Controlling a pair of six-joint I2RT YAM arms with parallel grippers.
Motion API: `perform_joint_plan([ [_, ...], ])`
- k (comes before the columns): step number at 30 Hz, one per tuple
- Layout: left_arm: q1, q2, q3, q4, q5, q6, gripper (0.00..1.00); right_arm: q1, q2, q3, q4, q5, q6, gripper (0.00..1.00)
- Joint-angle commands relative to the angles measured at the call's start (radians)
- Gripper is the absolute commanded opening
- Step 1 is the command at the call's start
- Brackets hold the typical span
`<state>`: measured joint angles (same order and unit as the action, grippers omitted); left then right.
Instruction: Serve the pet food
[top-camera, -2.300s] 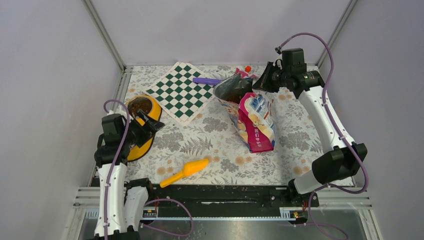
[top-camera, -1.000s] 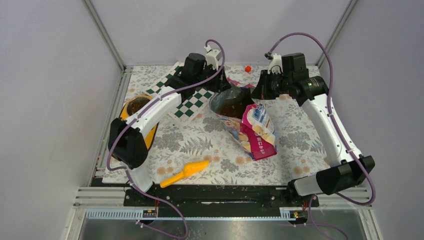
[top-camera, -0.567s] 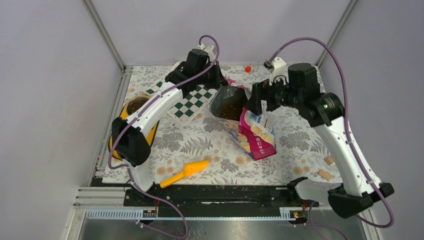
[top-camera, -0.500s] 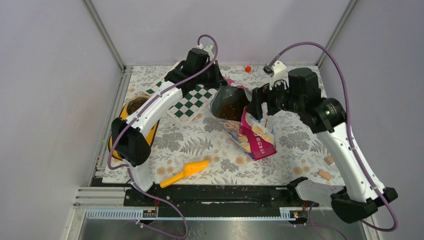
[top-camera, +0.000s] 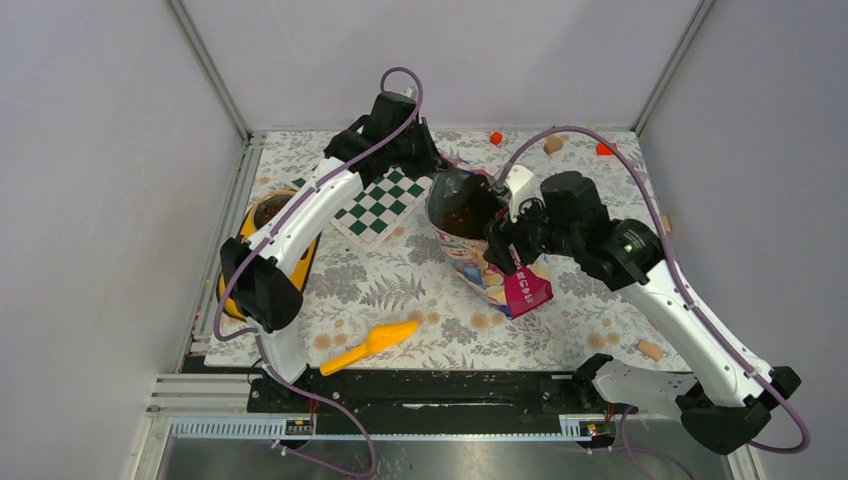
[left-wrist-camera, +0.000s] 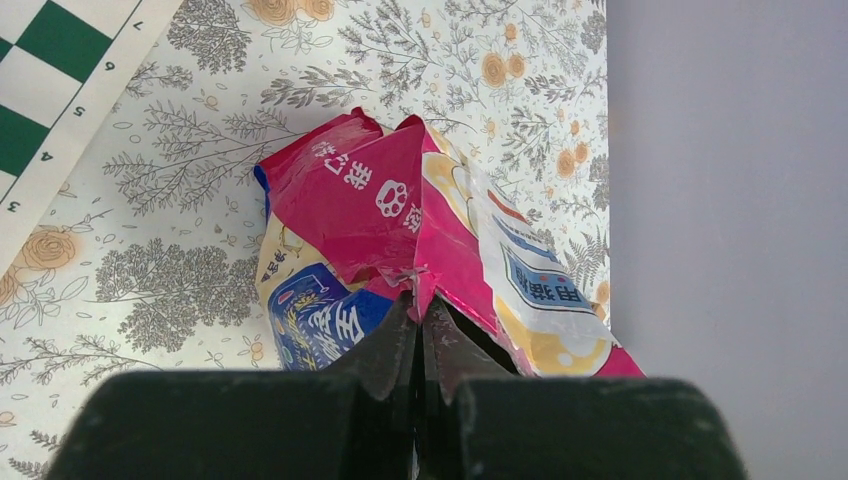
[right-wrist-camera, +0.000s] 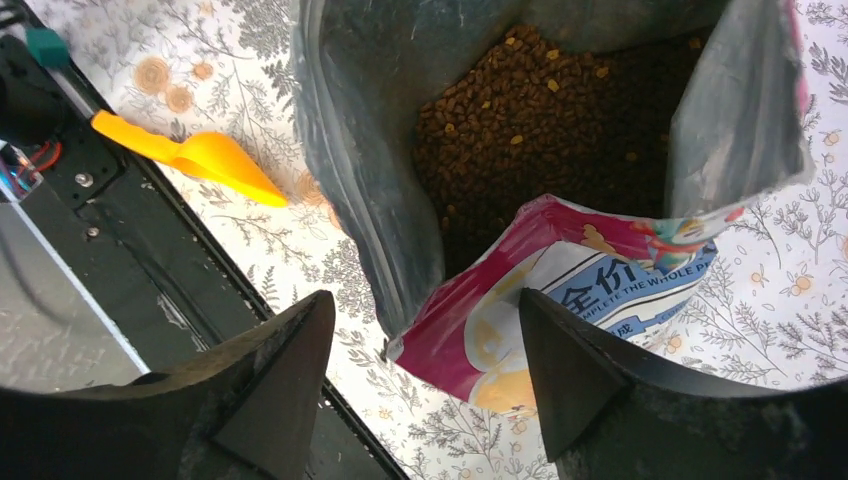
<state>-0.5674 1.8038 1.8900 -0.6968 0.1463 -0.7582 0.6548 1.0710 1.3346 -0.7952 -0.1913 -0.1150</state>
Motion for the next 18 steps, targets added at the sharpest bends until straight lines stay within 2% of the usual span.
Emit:
perform_joint_plan([
  [1,0.015,-0.053,0.103,0.132,-0.046,-0.064,0.00,0.051,0.033,-0.003,0.053,0.047,-0.043,0.71],
  [4,0.016,-0.057,0.104,0.129,-0.049,-0.066,0.00,0.078,0.055,-0.005,0.084,0.152,-0.039,0.56],
  [5,0.016,-0.059,0.107,0.117,-0.060,-0.066,0.00,0.084,0.066,0.004,0.090,0.230,-0.028,0.46],
  [7,0.017,-0.074,0.117,0.091,-0.128,-0.053,0.00,0.086,0.088,0.034,0.070,0.401,-0.016,0.20],
  [8,0.019,-0.087,0.115,0.085,-0.157,-0.040,0.00,0.086,0.088,0.043,0.068,0.437,-0.021,0.07],
  [9,0.022,-0.101,0.114,0.082,-0.190,-0.034,0.00,0.085,0.081,0.050,0.071,0.478,-0.024,0.00],
  [14,0.051,-0.150,0.108,0.065,-0.266,-0.046,0.00,0.083,0.021,0.081,0.118,0.536,-0.089,0.00],
  [18,0.071,-0.213,0.078,0.067,-0.399,-0.018,0.00,0.014,-0.024,0.116,0.184,0.486,-0.124,0.00],
])
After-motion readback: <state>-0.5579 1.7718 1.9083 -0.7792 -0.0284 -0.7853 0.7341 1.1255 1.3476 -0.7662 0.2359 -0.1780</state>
